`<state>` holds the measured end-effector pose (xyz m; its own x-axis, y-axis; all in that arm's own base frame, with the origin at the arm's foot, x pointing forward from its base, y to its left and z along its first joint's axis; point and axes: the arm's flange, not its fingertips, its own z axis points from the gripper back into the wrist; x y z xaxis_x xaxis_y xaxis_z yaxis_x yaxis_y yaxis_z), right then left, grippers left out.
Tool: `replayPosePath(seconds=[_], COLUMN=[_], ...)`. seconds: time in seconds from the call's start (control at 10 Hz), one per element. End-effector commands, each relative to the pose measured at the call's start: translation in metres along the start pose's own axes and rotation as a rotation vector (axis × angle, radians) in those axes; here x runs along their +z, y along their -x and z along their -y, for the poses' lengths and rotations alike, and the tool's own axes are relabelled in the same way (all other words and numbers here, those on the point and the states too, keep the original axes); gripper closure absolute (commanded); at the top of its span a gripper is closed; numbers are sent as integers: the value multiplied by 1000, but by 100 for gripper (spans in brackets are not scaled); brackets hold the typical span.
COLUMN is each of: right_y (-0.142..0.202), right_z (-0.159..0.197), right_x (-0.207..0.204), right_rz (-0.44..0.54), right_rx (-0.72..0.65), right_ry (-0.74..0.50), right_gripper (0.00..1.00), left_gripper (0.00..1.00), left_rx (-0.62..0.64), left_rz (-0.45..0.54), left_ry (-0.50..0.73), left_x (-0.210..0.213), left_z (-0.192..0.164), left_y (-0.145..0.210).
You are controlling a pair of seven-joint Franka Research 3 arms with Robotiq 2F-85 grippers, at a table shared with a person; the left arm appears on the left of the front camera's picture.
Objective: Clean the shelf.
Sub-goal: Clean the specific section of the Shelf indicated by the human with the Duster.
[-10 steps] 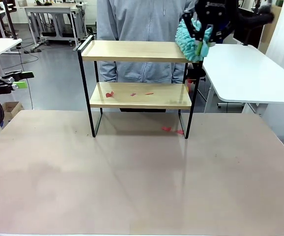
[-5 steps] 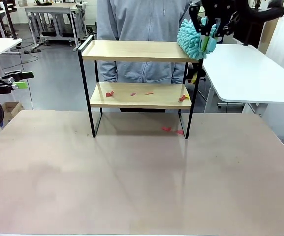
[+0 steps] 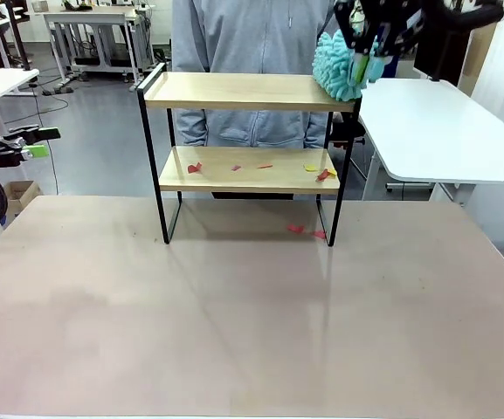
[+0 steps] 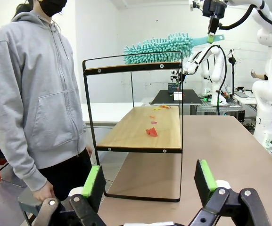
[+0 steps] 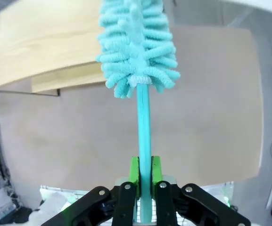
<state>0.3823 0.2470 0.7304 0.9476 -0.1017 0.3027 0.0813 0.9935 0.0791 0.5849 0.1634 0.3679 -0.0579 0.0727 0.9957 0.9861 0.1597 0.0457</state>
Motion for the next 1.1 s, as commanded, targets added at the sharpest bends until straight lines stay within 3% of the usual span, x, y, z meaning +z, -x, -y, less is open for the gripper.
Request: replayPosePath(seconds=[0.0, 0.6, 1.0], right_y=[6, 50, 97], right_z=[16, 22, 49], right_x=[14, 44, -2], right_rz=[6, -153, -303], right_rx=[157, 787, 985], right_ry=[-100, -372, -284], right_gripper=[87, 87, 87], left_gripper=[0, 0, 0], left_rx=[-16, -16, -16], left_rz=[-3, -3, -3], left_ry=[-3, -3, -3], left_x=[-1, -1, -1], left_z=[1, 1, 1], left_y=[-3, -3, -3])
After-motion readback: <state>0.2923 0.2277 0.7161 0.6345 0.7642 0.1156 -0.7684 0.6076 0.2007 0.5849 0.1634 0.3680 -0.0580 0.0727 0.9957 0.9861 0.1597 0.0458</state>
